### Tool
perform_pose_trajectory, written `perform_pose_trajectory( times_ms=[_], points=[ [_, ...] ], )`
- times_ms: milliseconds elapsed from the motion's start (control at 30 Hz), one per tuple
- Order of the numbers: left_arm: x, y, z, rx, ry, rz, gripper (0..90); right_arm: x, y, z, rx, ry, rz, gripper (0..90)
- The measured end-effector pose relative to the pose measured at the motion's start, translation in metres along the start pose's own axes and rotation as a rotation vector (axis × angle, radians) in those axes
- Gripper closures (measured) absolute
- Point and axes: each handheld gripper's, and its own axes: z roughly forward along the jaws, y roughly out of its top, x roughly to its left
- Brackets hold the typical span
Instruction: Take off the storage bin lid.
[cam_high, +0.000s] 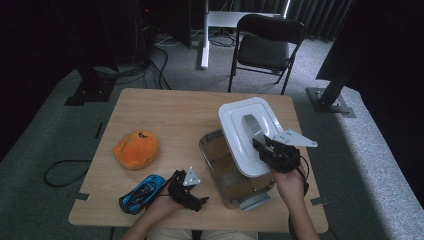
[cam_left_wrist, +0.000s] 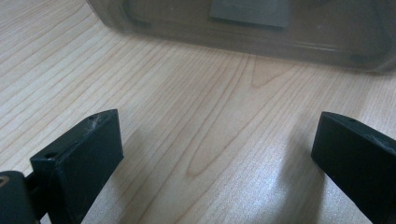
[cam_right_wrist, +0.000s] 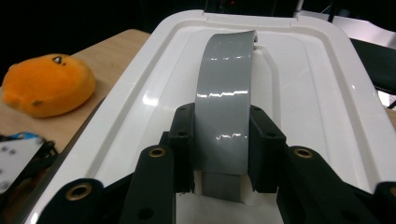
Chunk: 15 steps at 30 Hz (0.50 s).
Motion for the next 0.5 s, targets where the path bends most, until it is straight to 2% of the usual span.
perform_pose_trajectory(
  times_ms=[233, 500],
  points=[
    [0.0, 0.0, 0.0, 0.001, 0.0, -0.001, 2.5, -0.018, 0.001, 0.005, -0.01, -0.043, 0.025, 67.3],
    [0.0, 0.0, 0.0, 0.0, 0.0, -0.001, 2.6, -0.04, -0.001, 0.012, 0.009, -0.093, 0.052, 67.3]
  ],
)
